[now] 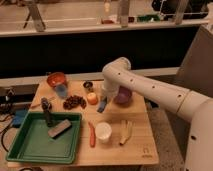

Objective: Place sponge in table surface

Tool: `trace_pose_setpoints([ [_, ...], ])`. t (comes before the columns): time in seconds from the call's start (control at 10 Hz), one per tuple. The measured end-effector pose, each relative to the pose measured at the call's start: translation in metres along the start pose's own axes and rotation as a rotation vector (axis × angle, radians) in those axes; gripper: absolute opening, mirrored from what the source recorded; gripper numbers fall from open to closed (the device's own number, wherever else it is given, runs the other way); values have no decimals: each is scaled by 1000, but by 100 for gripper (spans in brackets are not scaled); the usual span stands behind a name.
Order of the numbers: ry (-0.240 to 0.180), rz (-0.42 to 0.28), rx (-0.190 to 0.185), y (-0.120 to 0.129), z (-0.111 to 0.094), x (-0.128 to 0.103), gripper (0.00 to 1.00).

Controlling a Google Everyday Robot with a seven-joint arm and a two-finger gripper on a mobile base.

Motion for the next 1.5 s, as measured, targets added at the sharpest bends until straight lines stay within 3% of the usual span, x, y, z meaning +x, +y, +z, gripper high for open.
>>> trace_pose_setpoints([
  [0.1, -12, -17, -33, 3, 13, 3, 0],
  [0.4, 4, -47, -115, 10, 29, 9, 1],
  [0.5, 13, -51, -137, 10, 34, 11, 7],
  [0.7, 28, -48, -179, 16, 40, 15, 22],
  [0.8, 30, -64, -221, 17, 50, 15, 47],
  [0.9, 26, -71, -234, 18, 57, 16, 57],
  [1.1, -17, -80, -227, 17, 67, 18, 76],
  [1.5, -68, -67, -190, 17, 68, 20, 80],
])
